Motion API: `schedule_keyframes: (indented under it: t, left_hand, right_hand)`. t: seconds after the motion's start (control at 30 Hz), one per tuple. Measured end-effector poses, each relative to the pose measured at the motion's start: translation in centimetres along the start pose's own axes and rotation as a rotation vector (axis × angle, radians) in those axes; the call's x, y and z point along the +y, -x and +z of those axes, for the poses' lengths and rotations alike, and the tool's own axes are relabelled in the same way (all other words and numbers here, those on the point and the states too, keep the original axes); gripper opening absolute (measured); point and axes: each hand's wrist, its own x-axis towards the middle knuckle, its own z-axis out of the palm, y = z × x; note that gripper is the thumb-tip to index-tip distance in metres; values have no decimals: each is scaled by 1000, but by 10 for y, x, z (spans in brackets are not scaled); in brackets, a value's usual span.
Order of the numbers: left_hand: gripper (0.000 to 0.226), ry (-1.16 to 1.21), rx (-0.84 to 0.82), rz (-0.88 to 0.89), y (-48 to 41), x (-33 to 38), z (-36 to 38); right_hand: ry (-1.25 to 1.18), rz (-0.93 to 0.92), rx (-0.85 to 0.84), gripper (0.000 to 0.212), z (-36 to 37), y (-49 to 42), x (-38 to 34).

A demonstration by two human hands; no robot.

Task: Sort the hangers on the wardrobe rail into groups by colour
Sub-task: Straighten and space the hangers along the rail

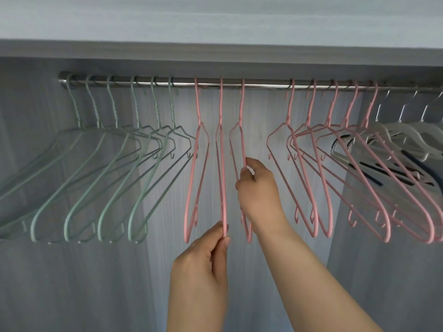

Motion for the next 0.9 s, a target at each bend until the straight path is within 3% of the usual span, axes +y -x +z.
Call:
schedule_keyframes:
  t: [0.13,0.23,0.37,0.43,0.5,0.6,0.67,0.77,0.9]
  left_hand:
    - [25,68,16,-69,2,-1,2]
    - [31,99,26,-108,4,-2,4]
    - [31,176,31,-201,9,3,3]
    - [40,199,33,-213,10,7,3]
    - [55,169,50,-133,13,10,3]
    - [72,42,121,-6,18,17,6]
    - [64,50,152,59,22,28,10]
    - [36,88,67,191,27,45,23]
    - [23,138,-54,258,26,54,44]
  right_hand:
    - [38,95,-39,53,-7,5,-5]
    - [264,21,-84,64,-20,23,-15]
    - [497,-310,168,46,-57,44,-37]
    - [531,-349,272,37,-80,38,-44]
    - [625,-292,274,38,-98,27,-46]
    - [836,-119,123,41,-106,13,-47]
    - [919,-12,15,37,-105,4,-49]
    - [961,96,-106,36,-97,-6,-51]
    - [832,166,-168,43,-92,-15,-47]
